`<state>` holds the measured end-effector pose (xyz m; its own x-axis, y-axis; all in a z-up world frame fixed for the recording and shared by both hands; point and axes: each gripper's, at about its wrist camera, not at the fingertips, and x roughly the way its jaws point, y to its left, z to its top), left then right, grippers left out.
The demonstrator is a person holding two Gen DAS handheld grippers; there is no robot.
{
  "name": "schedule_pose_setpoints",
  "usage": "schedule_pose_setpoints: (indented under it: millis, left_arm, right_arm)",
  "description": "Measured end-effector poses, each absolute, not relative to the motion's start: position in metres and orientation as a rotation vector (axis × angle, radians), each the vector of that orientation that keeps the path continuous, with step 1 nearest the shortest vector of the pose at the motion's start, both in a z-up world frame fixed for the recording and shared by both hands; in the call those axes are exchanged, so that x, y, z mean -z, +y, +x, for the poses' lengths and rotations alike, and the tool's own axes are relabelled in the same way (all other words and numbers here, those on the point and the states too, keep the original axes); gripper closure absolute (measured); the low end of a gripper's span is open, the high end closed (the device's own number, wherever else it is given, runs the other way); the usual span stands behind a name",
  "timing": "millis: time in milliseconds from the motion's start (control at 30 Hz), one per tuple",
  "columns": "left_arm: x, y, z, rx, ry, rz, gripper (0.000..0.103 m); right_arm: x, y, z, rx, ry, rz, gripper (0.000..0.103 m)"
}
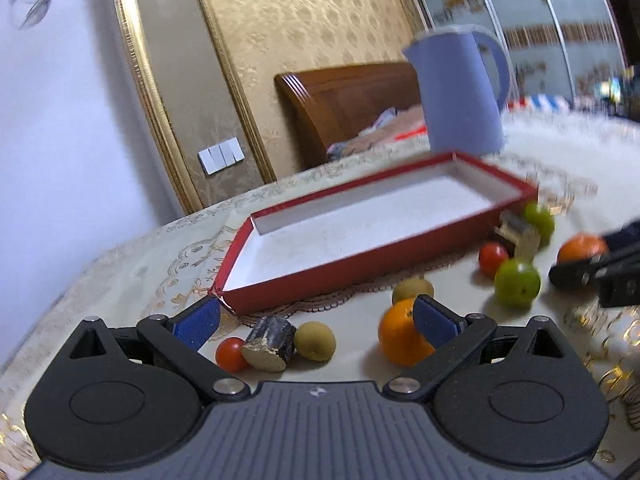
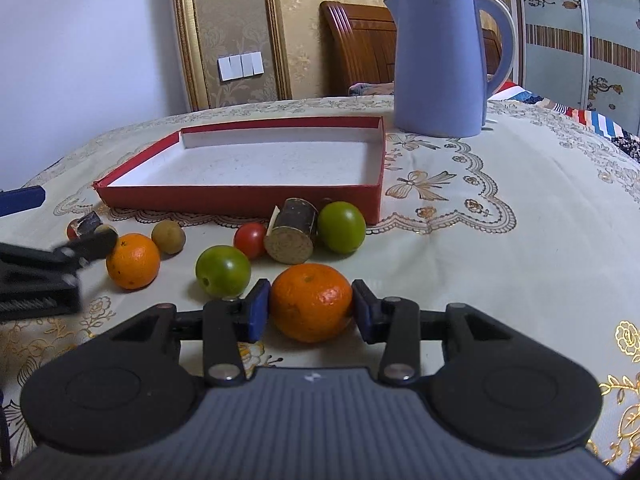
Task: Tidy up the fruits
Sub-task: 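Move the right tool to the large mandarin and close its fingers on it, then grasp the second mandarin with the left tool while the right tool holds its mandarin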
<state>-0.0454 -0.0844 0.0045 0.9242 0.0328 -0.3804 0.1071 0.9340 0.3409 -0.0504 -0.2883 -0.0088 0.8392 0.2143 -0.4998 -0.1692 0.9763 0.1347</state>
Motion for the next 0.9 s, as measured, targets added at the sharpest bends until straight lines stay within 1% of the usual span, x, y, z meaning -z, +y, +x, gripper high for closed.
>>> schedule_pose_setpoints:
  millis: [233,700,867,900]
  left_arm:
    - [-0.009,-0.082,-0.041,0.128,0.428,0.277,0.000]
    - [0.005,-0.092,-0.025,0.185,0.522,0.310,0.000]
    - [0.006,-0.090,-0.020,0.206,0.543,0.292,0.001]
    - [0.006,-0.089,-0.021,0.208,0.541,0.285,0.003]
  right_arm:
    - [0.009,-0.289,-0.050,-0.204,0.539,0.096,0.063]
    - [0.009,-0.288,-0.050,-0.201,0.539,0.083,0.063]
    - [0.009,-0.288,-0.050,-0.201,0.539,0.083,0.063]
    - [0.009,-0.288,-0.050,-0.201,0.539,0.083,0.063]
